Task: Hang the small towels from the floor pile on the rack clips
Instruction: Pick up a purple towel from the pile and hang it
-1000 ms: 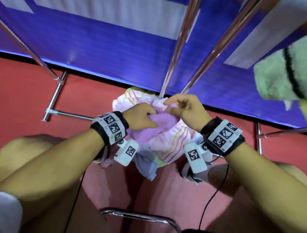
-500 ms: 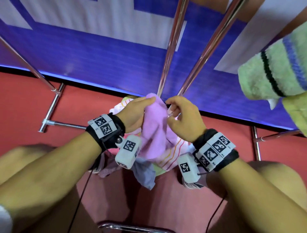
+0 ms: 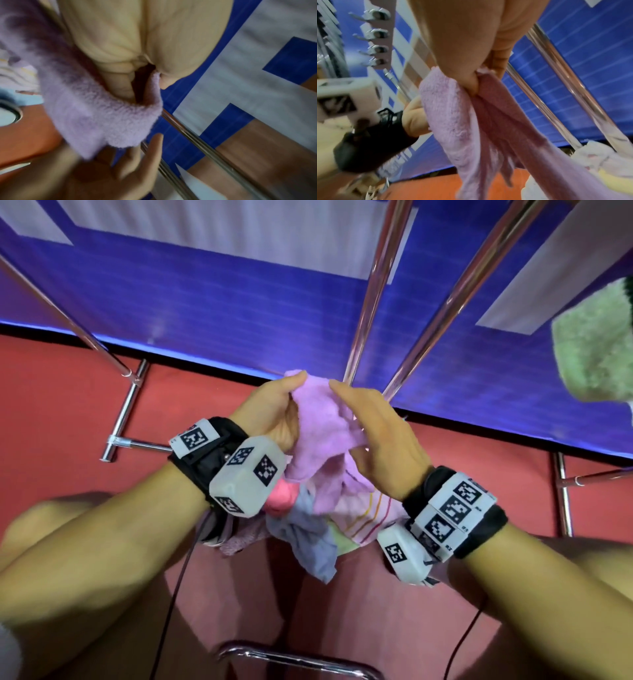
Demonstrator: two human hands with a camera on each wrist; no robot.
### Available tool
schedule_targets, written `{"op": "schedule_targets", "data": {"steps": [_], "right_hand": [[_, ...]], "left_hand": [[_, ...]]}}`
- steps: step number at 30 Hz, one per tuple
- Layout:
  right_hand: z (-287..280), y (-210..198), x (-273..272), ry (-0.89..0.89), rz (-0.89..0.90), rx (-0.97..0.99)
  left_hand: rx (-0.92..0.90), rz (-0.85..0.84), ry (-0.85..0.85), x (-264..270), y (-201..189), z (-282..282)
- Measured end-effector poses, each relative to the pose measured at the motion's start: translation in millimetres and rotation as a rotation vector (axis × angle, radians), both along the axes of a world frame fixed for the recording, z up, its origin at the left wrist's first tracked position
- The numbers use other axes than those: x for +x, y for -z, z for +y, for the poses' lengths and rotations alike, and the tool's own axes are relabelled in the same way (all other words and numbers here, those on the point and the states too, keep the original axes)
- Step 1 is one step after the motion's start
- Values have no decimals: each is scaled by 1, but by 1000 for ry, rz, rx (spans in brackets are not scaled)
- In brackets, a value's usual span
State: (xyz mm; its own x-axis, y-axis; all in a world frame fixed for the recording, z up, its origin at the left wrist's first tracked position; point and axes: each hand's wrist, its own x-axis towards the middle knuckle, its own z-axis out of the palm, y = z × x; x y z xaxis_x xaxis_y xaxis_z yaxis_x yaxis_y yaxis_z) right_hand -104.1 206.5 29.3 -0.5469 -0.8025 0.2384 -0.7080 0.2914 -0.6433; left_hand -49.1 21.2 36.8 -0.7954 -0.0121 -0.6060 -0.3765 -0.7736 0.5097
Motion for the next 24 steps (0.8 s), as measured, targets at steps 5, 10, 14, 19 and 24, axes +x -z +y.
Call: {"op": "schedule_targets", "data": {"steps": [5, 10, 14, 19, 24], "right_hand": [[-2, -13, -12, 167, -98, -170], [-4, -15, -20, 317, -291, -189], [-5, -13, -19, 363, -277, -149], [0, -20, -28, 434, -234, -29], [13, -11, -35, 336, -98, 214]], "left_hand": [[-337, -14, 158, -1, -5, 0], [-608, 90, 418, 8, 3, 10], [-637, 270, 568, 15, 18, 26], [-753, 222, 321, 4, 20, 16], [-614, 193, 156, -3, 15, 9]]}}
